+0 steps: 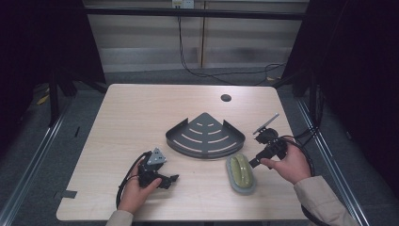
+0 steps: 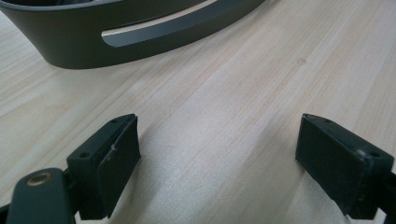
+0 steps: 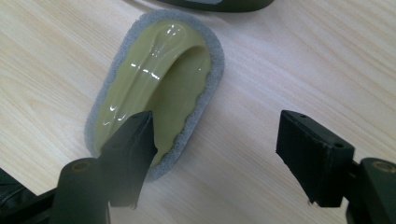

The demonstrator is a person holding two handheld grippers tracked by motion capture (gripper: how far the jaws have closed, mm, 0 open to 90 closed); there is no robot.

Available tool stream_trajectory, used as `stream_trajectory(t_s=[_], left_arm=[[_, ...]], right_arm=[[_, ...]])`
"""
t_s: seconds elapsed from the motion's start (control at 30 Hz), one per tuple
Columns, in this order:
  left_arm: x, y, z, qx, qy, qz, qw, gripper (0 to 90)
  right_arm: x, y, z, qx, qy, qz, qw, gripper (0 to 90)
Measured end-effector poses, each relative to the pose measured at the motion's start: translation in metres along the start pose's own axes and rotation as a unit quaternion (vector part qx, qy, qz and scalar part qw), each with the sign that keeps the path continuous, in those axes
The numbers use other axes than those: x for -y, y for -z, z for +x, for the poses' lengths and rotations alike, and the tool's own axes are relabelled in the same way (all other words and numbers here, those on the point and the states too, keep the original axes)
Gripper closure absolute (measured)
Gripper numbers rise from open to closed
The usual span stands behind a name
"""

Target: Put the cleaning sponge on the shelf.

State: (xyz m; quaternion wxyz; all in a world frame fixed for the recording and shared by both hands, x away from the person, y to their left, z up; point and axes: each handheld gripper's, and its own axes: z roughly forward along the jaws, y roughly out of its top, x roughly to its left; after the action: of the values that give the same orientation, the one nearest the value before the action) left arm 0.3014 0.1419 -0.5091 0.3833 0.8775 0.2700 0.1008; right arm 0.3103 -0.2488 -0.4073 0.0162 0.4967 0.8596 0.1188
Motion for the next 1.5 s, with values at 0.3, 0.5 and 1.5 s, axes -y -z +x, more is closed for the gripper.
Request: stream_trajectory(t_s=[0.3, 0.5, 1.5], left_arm=[[0.0, 0.0, 0.0, -0.001, -0.001, 0.0, 1.0, 13.2], [0.0, 0.0, 0.0, 0.0, 0.0, 0.0, 1.0, 13.2], [0.0, 0.0, 0.0, 0.0, 0.0, 0.0, 1.0, 13.1]], right_arm=[[-0.008, 0.009, 0.003, 0.002, -0.001, -0.002, 1.0, 28.0], [-0.013, 0.01, 0.007, -0.001, 0.001, -0.004, 1.0, 29.0], [-0.025, -0.013, 0.032, -0.027, -0.019, 0.04, 0.9986, 38.6]])
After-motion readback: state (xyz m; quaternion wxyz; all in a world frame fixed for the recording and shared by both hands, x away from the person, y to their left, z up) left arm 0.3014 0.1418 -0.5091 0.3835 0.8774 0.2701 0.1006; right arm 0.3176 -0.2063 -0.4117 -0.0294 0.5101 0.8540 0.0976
